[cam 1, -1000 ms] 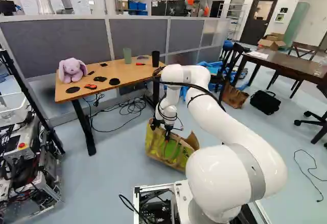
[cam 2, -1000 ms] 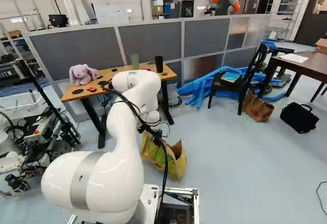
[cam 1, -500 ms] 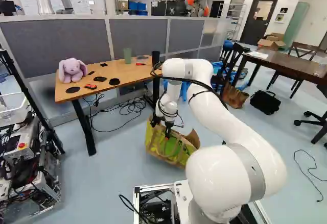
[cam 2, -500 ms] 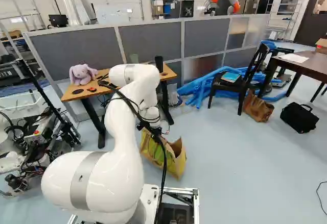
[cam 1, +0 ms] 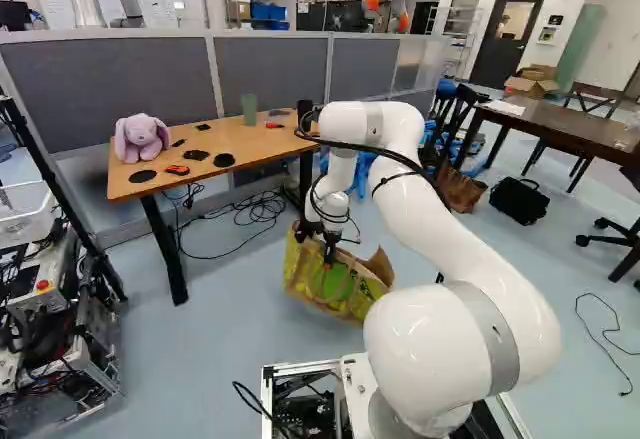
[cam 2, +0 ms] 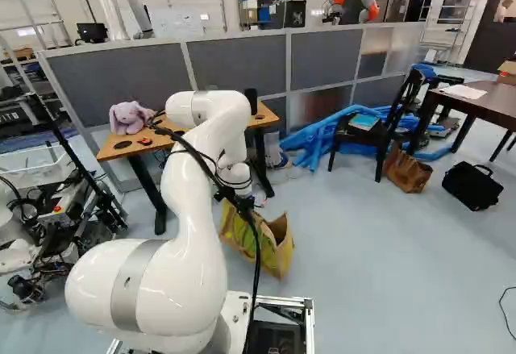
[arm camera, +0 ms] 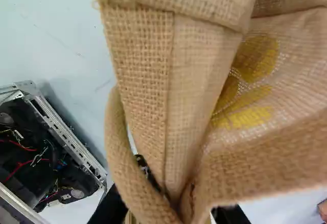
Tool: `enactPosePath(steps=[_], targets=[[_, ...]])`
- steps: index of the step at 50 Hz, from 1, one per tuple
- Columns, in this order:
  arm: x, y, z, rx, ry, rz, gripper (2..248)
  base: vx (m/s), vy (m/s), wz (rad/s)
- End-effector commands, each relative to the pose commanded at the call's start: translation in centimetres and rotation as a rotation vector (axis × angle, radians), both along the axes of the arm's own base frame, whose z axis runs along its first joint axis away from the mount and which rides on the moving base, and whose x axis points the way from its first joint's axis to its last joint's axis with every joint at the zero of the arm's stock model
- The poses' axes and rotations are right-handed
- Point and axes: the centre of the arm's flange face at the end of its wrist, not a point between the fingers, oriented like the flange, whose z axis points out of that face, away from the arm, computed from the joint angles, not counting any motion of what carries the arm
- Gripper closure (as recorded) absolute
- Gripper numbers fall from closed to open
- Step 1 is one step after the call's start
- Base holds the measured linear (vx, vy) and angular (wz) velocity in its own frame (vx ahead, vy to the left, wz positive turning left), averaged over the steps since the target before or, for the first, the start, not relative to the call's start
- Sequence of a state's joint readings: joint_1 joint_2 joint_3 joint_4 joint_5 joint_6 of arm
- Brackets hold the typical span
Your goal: Pick up the bag on the ground and place it on the table
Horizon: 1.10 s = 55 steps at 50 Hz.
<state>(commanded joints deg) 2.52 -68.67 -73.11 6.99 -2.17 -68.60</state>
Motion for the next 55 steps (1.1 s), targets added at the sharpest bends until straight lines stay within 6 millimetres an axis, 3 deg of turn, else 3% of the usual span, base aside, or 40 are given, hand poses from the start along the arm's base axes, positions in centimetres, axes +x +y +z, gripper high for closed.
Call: enactPosePath(steps=[55], targets=[[-1.1, 0.0, 8.4, 0.002, -0.053, 0.0, 217, 0.0, 0.0, 0.0]])
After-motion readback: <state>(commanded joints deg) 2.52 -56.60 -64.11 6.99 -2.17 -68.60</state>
